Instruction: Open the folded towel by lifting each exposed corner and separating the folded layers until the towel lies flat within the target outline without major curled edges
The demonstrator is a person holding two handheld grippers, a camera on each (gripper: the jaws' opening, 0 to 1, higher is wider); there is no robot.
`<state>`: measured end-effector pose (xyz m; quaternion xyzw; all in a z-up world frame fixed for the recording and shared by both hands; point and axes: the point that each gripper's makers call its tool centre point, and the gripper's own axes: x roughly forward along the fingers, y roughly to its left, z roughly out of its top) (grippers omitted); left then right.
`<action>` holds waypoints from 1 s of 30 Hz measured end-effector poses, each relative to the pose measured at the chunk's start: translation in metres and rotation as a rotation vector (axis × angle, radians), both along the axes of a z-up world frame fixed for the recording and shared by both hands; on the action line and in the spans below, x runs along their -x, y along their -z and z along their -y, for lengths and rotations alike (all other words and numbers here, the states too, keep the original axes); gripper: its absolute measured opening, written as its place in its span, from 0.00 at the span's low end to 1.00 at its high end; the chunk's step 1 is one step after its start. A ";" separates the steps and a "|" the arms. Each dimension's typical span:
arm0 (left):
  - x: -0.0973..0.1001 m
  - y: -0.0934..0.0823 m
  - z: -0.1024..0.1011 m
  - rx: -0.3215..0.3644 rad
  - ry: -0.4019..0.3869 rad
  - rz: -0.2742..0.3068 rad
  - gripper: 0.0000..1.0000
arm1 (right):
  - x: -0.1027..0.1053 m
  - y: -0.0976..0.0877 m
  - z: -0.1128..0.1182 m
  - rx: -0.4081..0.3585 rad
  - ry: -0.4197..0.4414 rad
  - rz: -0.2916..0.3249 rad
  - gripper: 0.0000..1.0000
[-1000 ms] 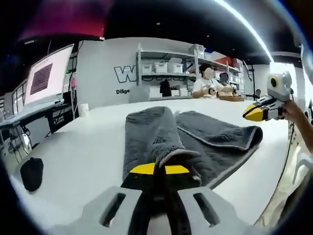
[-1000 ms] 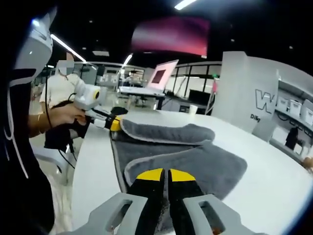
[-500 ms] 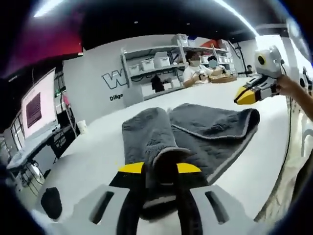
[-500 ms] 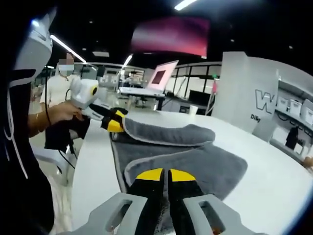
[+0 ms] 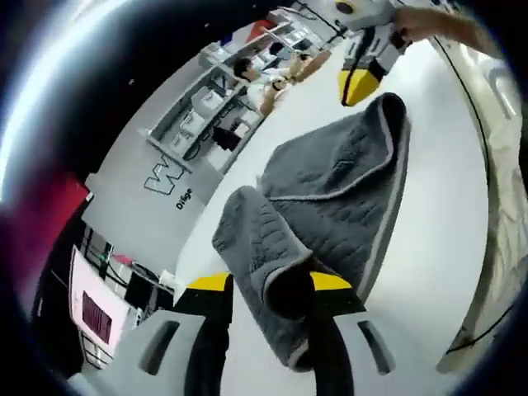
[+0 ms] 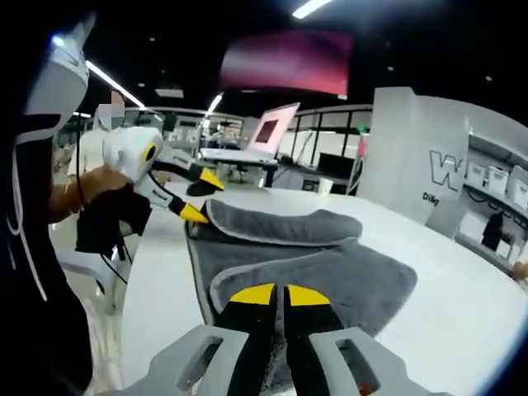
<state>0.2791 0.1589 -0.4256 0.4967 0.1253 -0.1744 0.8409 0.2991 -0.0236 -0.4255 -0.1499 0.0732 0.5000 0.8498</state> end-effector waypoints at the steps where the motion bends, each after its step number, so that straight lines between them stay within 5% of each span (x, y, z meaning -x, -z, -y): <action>1: 0.000 0.000 0.003 -0.018 0.016 -0.002 0.33 | 0.000 0.000 0.000 -0.001 0.001 0.001 0.00; 5: -0.001 0.000 0.011 -0.092 0.062 -0.012 0.33 | 0.000 -0.001 0.002 -0.005 0.004 0.001 0.00; 10: -0.005 0.002 0.007 -0.314 0.110 -0.029 0.33 | 0.001 -0.001 0.003 -0.008 0.001 0.003 0.00; 19: -0.003 0.016 0.010 -0.386 0.177 -0.128 0.22 | 0.003 -0.001 0.003 -0.011 0.000 0.004 0.00; 30: -0.004 0.034 0.001 -0.372 0.145 -0.186 0.10 | 0.010 0.003 -0.010 0.009 -0.025 0.005 0.00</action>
